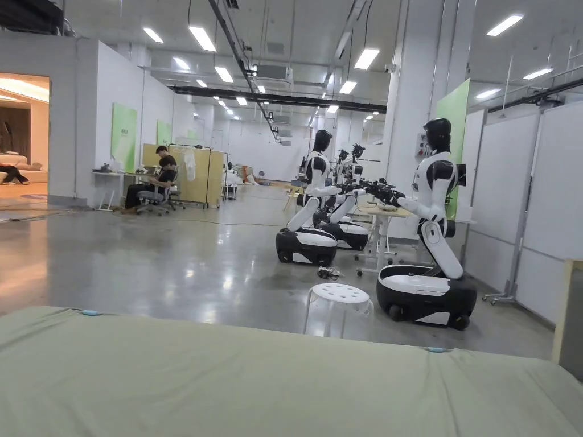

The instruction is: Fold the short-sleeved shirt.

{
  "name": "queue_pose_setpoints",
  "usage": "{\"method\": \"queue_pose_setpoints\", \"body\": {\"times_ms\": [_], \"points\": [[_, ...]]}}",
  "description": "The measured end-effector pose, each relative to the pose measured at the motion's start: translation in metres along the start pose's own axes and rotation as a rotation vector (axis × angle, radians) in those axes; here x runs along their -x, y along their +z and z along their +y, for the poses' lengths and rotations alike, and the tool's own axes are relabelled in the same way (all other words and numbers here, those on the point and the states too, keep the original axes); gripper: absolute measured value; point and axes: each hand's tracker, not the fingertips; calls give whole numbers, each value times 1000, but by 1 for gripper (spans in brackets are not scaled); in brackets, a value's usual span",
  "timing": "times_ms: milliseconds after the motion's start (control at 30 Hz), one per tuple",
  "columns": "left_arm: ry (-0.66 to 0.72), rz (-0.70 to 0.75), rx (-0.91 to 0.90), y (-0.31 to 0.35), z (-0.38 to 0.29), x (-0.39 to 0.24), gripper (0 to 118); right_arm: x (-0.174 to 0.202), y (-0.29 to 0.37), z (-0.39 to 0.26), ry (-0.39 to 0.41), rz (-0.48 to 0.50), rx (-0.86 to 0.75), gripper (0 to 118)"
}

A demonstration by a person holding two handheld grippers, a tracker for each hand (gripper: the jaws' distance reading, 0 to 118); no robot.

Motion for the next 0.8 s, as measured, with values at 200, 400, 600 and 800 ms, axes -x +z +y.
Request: {"method": "queue_pose_setpoints", "body": {"times_ms": [200,400,600,800], "points": [[-12,-25,-2,11,6,-5,3,-3,0,0,-7,0,12,0],[30,-67,7,14,1,1,3,-2,1,2,-5,-2,-5,0],[59,-92,-3,19,3,1,3,-3,2,1,-28,7,-9,0],[112,-114,-38,34,21,9,34,0,8,16,-9,-5,8,31]]}}
